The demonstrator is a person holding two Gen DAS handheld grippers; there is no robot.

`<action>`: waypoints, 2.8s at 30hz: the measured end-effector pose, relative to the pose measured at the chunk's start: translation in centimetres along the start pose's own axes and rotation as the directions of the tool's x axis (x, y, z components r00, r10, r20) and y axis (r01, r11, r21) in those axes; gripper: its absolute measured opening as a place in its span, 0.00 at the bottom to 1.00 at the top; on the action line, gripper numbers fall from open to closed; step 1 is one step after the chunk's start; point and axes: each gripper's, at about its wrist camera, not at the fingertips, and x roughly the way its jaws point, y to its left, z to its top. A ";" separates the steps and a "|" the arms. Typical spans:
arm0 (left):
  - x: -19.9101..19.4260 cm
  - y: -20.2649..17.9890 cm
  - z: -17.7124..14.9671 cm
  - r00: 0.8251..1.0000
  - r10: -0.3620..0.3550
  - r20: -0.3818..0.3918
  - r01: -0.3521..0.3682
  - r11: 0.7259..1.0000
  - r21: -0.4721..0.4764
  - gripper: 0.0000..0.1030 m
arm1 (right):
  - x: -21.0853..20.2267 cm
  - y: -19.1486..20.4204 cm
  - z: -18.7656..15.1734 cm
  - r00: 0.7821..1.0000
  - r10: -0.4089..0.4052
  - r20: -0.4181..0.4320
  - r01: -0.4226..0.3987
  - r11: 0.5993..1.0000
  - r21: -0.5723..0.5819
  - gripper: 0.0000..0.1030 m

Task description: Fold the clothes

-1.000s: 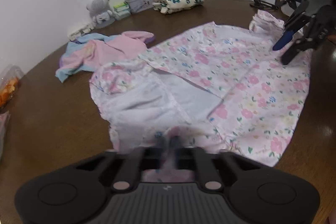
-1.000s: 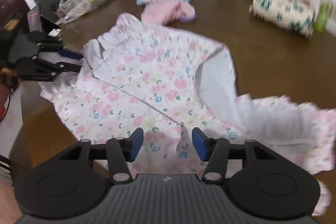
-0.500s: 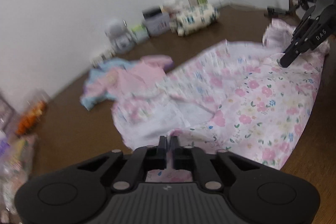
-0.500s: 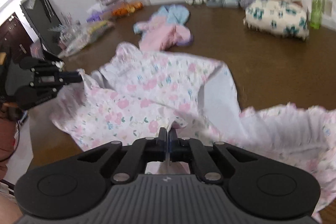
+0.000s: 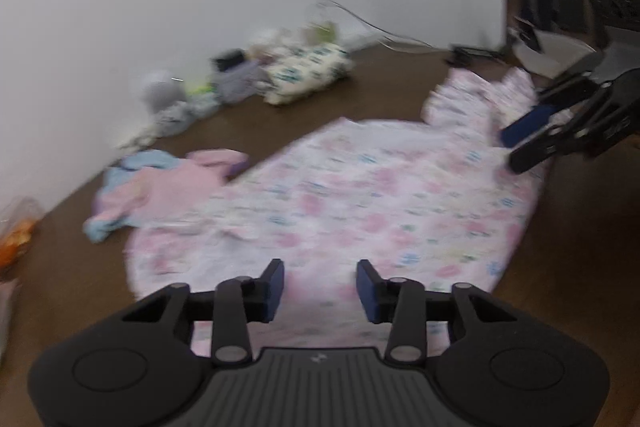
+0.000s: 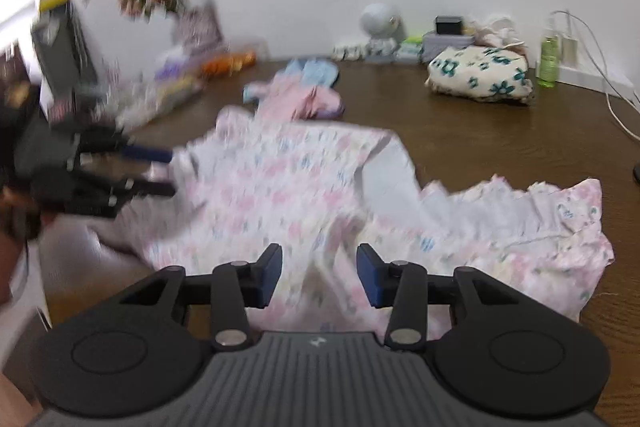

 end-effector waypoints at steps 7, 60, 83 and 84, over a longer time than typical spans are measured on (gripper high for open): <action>0.2 -2.0 -2.7 0.997 -0.014 -0.070 0.015 1.000 0.009 0.10 | -0.1 0.2 -1.9 0.999 -0.027 -0.022 0.028 0.999 0.016 0.23; -1.2 -3.5 -2.4 0.998 0.030 0.050 -0.026 0.995 -0.093 0.28 | 2.8 -2.0 0.7 0.991 -0.065 -0.117 0.058 0.996 -0.066 0.32; -1.3 -2.6 -5.4 0.997 0.076 0.028 -0.069 0.981 -0.183 0.27 | 3.2 7.8 -1.5 0.999 0.001 -0.036 -0.010 0.967 -0.253 0.25; -1.6 -2.4 -5.8 0.996 0.082 0.030 -0.074 0.979 -0.190 0.28 | 3.2 7.8 -1.7 0.999 -0.006 -0.033 -0.002 0.967 -0.256 0.26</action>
